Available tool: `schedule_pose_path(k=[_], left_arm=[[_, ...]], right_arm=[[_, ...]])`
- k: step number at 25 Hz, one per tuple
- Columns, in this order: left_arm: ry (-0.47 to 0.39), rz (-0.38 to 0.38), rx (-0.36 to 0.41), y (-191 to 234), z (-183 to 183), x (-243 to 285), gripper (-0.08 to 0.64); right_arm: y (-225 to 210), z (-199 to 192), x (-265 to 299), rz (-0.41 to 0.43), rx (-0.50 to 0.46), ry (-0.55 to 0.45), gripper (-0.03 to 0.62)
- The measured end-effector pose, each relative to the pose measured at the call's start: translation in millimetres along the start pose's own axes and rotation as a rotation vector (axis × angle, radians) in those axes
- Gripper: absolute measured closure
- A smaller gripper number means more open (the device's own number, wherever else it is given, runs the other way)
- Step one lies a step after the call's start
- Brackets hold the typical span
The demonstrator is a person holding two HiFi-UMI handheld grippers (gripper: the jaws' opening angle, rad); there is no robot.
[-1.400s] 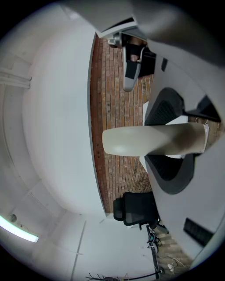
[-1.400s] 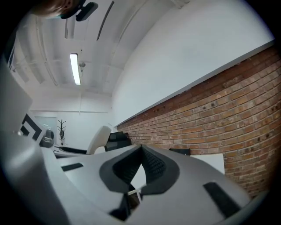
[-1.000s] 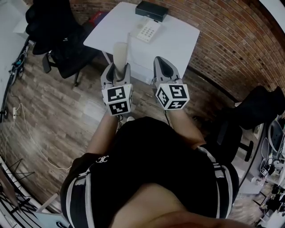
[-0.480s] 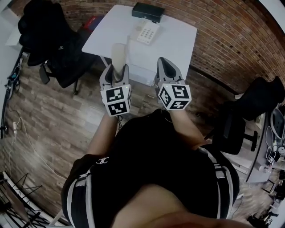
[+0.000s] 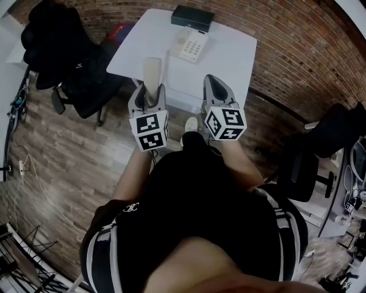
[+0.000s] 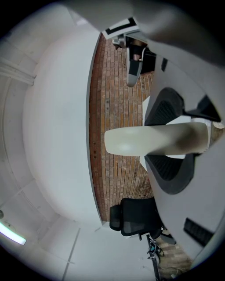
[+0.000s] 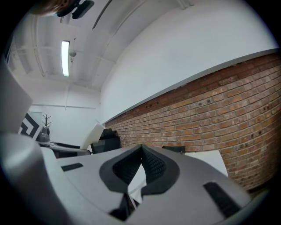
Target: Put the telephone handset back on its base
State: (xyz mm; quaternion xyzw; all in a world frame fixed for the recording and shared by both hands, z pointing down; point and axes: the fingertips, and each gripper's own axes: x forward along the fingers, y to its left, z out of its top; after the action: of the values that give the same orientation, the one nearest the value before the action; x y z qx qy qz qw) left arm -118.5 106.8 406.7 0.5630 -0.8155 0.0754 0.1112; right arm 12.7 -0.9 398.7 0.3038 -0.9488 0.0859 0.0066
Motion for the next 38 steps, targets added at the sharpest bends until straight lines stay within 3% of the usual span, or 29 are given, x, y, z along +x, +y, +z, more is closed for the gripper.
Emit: schedule_pose_path(k=[8, 25, 38], left_arm=[[0.015, -0.011, 0.012, 10, 11, 64, 0.354], [0.095, -0.057, 0.055, -6, 47, 239, 0.356], [0.235, -0.106, 0.110, -25, 19, 334, 0.356]], right_arm=[[-25, 3, 58, -0.001, 0.011, -0.001, 0.594], [-134, 16, 194, -0.025, 0.054, 0.035, 0.594], [-206, 4, 240, -0.071, 0.109, 0.084, 0.594]])
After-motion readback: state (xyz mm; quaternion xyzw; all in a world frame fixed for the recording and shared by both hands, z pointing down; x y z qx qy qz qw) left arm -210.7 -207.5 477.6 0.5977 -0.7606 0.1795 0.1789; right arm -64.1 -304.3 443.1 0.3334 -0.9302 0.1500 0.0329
